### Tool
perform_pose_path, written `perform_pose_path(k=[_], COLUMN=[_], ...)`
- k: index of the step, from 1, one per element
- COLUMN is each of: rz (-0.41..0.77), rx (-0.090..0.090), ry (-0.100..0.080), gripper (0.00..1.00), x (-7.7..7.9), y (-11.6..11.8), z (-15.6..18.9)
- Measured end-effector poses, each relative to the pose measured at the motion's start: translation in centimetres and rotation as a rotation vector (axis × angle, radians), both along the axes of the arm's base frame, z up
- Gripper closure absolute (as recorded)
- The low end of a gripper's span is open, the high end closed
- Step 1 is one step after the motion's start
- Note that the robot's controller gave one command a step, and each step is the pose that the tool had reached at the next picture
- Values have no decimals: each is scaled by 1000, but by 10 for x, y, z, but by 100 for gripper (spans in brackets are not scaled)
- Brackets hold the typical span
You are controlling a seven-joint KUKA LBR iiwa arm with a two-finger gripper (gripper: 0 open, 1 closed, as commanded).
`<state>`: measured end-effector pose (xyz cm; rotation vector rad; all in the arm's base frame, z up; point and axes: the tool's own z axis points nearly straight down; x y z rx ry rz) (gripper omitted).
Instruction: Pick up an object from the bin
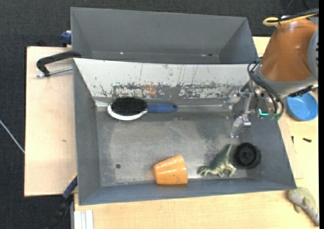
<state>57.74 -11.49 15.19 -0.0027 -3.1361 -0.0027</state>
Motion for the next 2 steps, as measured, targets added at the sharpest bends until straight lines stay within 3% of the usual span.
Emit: perform_pose_path(k=[1, 2], rz=[354, 702], rx=[13, 18], ry=[-7, -19], gripper=[0, 0], x=[-53, -64], y=[-18, -5], z=[-79, -79])
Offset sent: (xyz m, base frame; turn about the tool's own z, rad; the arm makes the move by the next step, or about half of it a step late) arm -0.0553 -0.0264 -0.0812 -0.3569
